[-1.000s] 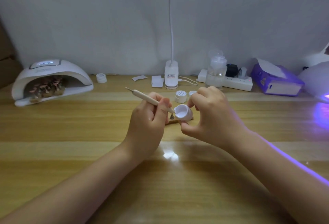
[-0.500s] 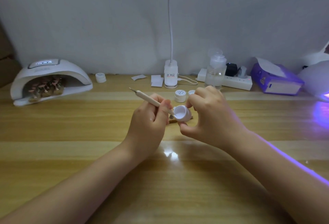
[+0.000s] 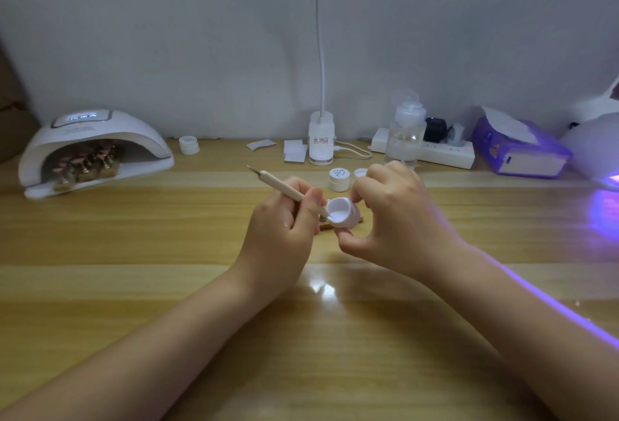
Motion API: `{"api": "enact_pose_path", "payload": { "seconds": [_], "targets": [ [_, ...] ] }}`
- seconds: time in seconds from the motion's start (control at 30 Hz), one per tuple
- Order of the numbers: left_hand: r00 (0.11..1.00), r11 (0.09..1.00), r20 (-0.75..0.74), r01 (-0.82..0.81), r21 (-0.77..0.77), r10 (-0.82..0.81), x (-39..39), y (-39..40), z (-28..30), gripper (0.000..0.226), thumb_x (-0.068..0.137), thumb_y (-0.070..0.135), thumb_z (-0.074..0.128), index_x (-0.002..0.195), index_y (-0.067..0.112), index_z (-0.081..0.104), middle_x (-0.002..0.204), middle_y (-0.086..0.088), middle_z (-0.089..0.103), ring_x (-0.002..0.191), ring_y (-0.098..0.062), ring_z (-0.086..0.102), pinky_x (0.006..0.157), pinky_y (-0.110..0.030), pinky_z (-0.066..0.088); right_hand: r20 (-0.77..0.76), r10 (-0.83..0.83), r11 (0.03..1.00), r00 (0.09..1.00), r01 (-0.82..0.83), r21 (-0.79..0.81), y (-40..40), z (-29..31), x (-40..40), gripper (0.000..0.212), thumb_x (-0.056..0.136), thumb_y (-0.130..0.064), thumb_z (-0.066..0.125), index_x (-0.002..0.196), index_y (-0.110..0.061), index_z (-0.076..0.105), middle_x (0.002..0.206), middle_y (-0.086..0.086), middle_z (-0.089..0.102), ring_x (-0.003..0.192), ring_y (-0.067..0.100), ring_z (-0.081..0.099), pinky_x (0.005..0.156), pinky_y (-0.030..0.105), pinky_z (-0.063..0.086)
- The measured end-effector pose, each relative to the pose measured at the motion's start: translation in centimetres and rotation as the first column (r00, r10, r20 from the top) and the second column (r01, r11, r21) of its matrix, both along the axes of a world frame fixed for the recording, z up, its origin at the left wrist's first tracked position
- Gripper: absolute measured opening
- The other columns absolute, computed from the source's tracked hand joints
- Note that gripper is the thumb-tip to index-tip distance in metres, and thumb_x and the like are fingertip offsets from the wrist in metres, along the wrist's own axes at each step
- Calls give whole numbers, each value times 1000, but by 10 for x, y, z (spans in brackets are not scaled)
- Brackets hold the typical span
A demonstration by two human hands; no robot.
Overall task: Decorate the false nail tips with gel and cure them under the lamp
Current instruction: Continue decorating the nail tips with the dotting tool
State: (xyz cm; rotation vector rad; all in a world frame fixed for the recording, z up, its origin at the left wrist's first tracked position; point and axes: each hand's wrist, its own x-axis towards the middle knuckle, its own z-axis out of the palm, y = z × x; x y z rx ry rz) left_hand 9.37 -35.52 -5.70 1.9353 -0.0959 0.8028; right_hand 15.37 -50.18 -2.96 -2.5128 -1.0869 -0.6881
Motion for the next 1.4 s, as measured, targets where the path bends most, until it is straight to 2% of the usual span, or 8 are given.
{"api": "enact_pose_path", "payload": {
  "seconds": [0.17,0.4,0.53,0.67,1.03,1.17,1.27,1.4],
  "targets": [
    [1000,982,-28,-4,-188,-2,0,-1,5,26,91,35,45,73,21,56,53,7,54,53,-8,50,56,-31,44,-6,-3,1000,1000,3,-4,0,0,0,31,64,-32,71,74,-6,58,76,5,52,77,25,42,73,41,41],
    [999,927,-9,25,-375,-30,2,-2,10,28,101,16,42,77,11,56,50,6,53,51,-5,50,53,-18,46,-46,20,1000,999,-20,5,0,-1,0,31,67,-36,70,77,-9,58,78,2,51,79,23,41,76,39,39],
    [998,910,26,61,-411,-55,0,-4,14,26,101,18,43,79,11,56,54,7,54,54,-8,51,56,-21,46,-111,45,996,993,-35,87,1,-2,-1,30,67,-36,71,77,-11,58,73,-5,46,77,18,38,75,34,37],
    [995,887,76,96,-451,-69,-2,-5,17,16,85,27,46,81,14,54,57,6,58,58,-11,54,61,-26,48,-215,93,974,972,-45,221,3,-3,-3,32,64,-37,76,70,-12,56,65,-9,44,71,15,42,65,27,30],
    [984,872,156,147,-468,-83,-2,-2,14,8,76,16,45,81,15,52,62,9,63,63,-8,59,63,-19,49,-261,98,961,960,-24,274,3,-8,1,38,63,-45,76,70,-13,58,67,-5,52,70,13,47,63,27,36],
    [987,877,156,107,-469,-37,-1,-1,11,8,79,18,44,84,15,50,63,9,64,63,-7,58,61,-19,50,-193,53,945,980,13,326,-2,-12,10,40,63,-49,74,71,-12,59,68,-4,49,70,16,44,60,21,30],
    [989,871,144,83,-485,-15,1,-1,9,8,79,19,45,84,15,50,64,6,61,62,-7,59,62,-20,51,-142,-40,921,989,92,380,-10,-15,24,34,66,-41,77,76,-12,62,70,-4,47,72,19,45,62,25,28],
    [992,899,128,58,-434,-2,1,-2,3,8,80,20,45,84,15,50,66,5,62,63,-6,59,64,-21,52,-214,-209,885,954,278,373,-23,-22,45,28,72,-41,73,83,-18,62,74,-5,51,80,20,49,66,29,33]
  ]
}}
